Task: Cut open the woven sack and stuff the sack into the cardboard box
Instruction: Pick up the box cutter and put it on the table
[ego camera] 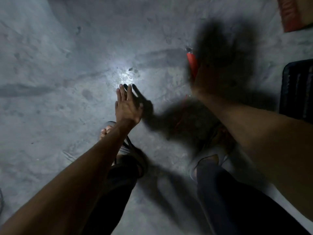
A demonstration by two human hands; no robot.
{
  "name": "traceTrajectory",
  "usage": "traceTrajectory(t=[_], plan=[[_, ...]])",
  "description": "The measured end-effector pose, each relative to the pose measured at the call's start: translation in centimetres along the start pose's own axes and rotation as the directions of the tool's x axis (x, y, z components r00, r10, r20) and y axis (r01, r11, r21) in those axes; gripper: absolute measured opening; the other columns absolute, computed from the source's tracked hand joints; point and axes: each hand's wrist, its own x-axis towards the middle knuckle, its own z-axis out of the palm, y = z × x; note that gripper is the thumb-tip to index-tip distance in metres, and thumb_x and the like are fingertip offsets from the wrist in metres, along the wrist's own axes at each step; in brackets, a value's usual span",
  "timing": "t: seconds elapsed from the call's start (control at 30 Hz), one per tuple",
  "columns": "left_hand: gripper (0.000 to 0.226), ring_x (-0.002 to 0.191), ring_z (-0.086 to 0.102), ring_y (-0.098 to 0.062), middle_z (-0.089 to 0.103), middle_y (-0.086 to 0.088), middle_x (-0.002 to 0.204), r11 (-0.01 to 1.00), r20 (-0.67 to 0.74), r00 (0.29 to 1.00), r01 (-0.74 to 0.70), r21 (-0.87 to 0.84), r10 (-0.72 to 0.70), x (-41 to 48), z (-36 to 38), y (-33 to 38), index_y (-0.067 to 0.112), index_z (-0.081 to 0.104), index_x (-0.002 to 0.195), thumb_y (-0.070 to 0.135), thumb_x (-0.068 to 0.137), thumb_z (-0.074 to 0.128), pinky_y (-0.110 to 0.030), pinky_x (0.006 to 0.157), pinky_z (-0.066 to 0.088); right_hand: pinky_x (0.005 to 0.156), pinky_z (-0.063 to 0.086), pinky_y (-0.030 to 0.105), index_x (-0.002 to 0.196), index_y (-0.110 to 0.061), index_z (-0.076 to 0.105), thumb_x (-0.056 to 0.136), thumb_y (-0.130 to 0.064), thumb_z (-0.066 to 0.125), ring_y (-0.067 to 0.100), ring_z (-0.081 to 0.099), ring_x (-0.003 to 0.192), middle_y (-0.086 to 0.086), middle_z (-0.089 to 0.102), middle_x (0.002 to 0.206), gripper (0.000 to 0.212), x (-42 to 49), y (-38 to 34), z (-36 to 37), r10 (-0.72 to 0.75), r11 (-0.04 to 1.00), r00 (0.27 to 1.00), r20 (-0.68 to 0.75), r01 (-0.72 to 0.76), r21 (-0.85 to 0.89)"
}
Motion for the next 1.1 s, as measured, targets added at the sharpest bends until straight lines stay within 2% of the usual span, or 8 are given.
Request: traceTrajectory(t=[0.07, 0.23, 0.37, 0.5, 0.7, 0.77, 0.87, 1.1], plan=[[0.080, 0.158, -0.009, -0.032, -0.009, -0.014, 0.171, 0.999, -0.081, 0.997, -0.014, -0.029, 0.012, 2.2, 2.0, -0.2, 0.016, 0.002, 0.164, 0.042, 0.103, 0.046, -0.055, 0.126, 0.010, 0.111, 0.031, 0.045, 0.150, -0.004, 0.034, 0.102, -0.027, 0.045, 0.041, 0.042, 0.135, 0.026, 0.041, 0.150, 0.055, 2.0, 0.1, 1.9, 0.018, 0.989, 0.997, -0.076, -0.029, -0.145], [0.082, 0.157, -0.015, -0.035, -0.015, -0.017, 0.170, 0.998, -0.181, 0.983, 0.004, -0.068, -0.016, 3.9, 5.1, 0.5, 0.013, -0.005, 0.163, 0.044, 0.104, 0.042, -0.062, 0.122, 0.004, 0.111, 0.029, 0.048, 0.150, -0.003, 0.029, 0.098, -0.036, 0.050, 0.040, 0.039, 0.137, 0.023, 0.040, 0.149, 0.064, 4.2, 0.0, 4.2, 0.082, 0.971, 0.995, -0.056, -0.092, -0.219], [0.089, 0.156, -0.017, -0.036, -0.018, -0.018, 0.169, 0.999, -0.097, 0.995, 0.004, -0.049, -0.009, 3.9, 4.2, 0.3, 0.012, -0.007, 0.163, 0.037, 0.101, 0.052, -0.056, 0.124, 0.006, 0.093, 0.043, 0.043, 0.132, -0.004, 0.051, 0.096, -0.036, 0.054, 0.040, 0.054, 0.122, 0.021, 0.055, 0.134, 0.049, 3.9, 0.3, 3.2, 0.053, 0.963, 0.996, -0.066, -0.069, -0.262], [0.086, 0.158, -0.009, -0.035, -0.009, -0.018, 0.170, 0.999, 0.059, 0.998, 0.001, -0.033, 0.001, 2.3, -0.4, 0.2, 0.010, 0.001, 0.163, 0.032, 0.100, 0.056, -0.046, 0.129, 0.011, 0.079, 0.049, 0.036, 0.129, -0.004, 0.057, 0.096, -0.034, 0.053, 0.038, 0.063, 0.111, 0.021, 0.064, 0.121, 0.045, 1.7, -0.2, 0.2, 0.136, 0.990, 0.987, 0.086, -0.132, -0.050], [0.082, 0.159, -0.004, -0.033, -0.002, -0.019, 0.171, 0.998, 0.108, 0.994, -0.040, 0.055, 0.034, -6.7, -12.3, 3.9, 0.008, 0.006, 0.163, 0.033, 0.101, 0.054, -0.042, 0.127, 0.015, 0.068, 0.036, 0.025, 0.137, -0.006, 0.054, 0.101, -0.014, 0.043, 0.035, 0.059, 0.120, 0.021, 0.059, 0.136, 0.038, -6.3, -4.9, -13.0, 0.071, 0.991, 0.966, 0.247, -0.097, 0.095], [0.081, 0.159, -0.002, -0.033, 0.000, -0.018, 0.171, 1.000, 0.067, 0.997, -0.026, -0.006, 0.026, -11.5, -18.0, 6.2, 0.008, 0.008, 0.163, 0.033, 0.101, 0.055, -0.041, 0.127, 0.014, 0.084, 0.045, 0.029, 0.127, -0.005, 0.062, 0.096, -0.010, 0.048, 0.035, 0.063, 0.114, 0.022, 0.065, 0.127, 0.034, -9.4, -7.2, -18.2, 0.080, 0.973, 0.971, 0.225, -0.125, 0.193], [0.079, 0.159, 0.000, -0.032, 0.002, -0.017, 0.171, 0.995, 0.024, 0.999, -0.033, -0.097, 0.036, -20.1, -26.6, 10.1, 0.007, 0.012, 0.162, 0.031, 0.101, 0.056, -0.040, 0.128, 0.012, 0.085, 0.053, 0.042, 0.104, -0.001, 0.072, 0.091, -0.010, 0.054, 0.038, 0.068, 0.101, 0.024, 0.073, 0.104, 0.024, -15.5, -10.7, -28.0, 0.103, 0.923, 0.980, 0.170, -0.158, 0.352], [0.076, 0.159, 0.004, -0.031, 0.009, -0.018, 0.170, 0.958, -0.140, 0.985, -0.136, -0.252, 0.103, -37.9, -45.3, 16.3, 0.006, 0.020, 0.161, 0.024, 0.098, 0.060, -0.041, 0.129, 0.011, 0.083, 0.049, 0.030, 0.114, -0.011, 0.064, 0.077, -0.011, 0.073, 0.031, 0.069, 0.100, 0.013, 0.074, 0.108, 0.038, -29.4, -18.9, -49.2, -0.006, 0.906, 1.000, 0.009, 0.002, 0.422]])
